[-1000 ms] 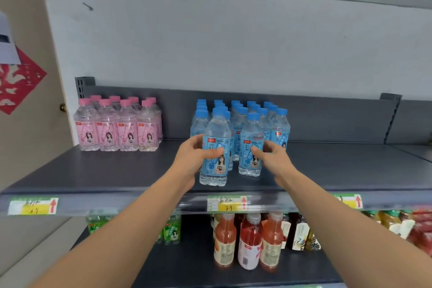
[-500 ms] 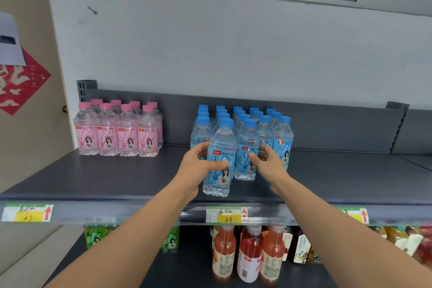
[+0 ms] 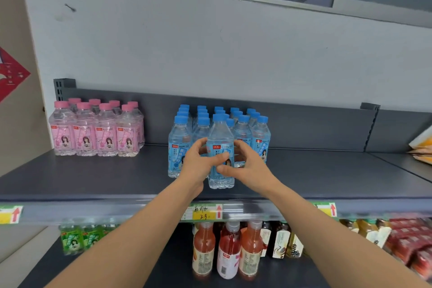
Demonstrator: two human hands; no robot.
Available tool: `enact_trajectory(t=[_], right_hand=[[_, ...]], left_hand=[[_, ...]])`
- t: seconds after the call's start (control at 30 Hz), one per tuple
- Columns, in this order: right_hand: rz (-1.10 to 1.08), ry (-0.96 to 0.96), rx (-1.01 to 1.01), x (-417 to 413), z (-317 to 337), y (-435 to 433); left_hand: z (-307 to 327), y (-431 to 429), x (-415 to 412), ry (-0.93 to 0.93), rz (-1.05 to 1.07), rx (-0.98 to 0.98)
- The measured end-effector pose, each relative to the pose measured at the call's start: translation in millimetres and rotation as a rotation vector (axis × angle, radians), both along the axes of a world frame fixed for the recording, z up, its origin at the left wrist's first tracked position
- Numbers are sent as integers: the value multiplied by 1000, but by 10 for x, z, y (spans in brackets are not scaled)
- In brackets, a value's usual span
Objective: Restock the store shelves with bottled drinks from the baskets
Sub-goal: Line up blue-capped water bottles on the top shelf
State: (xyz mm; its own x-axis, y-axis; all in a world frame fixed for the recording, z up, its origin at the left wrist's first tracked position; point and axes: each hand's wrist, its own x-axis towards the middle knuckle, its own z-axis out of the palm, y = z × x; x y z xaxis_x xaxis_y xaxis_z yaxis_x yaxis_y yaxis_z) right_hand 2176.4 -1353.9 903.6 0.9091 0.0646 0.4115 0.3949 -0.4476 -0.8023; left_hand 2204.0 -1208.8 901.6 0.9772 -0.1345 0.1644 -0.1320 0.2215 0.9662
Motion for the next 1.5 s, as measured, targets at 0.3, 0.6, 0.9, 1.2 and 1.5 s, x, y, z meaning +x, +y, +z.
enact_trajectory(t=[0.3,0.6,0.9,1.2,1.5], right_hand=[[-201,-7,216,86,-88,-485],[-283,97,244,379,-213,-647],[-308,110,224,597,-285,-546],[-387,152,100,551,-227,-544],[-399,155,-92,125,-159,-584]], left_hand=[[-47,-185,34,-213,118,569],[-96,-281,-22,-286,194,926],[-142,-288,-36,-287,166,907],[-184,-365,-76,-286,164,928],[-138,-320,-166,-267,145,955]])
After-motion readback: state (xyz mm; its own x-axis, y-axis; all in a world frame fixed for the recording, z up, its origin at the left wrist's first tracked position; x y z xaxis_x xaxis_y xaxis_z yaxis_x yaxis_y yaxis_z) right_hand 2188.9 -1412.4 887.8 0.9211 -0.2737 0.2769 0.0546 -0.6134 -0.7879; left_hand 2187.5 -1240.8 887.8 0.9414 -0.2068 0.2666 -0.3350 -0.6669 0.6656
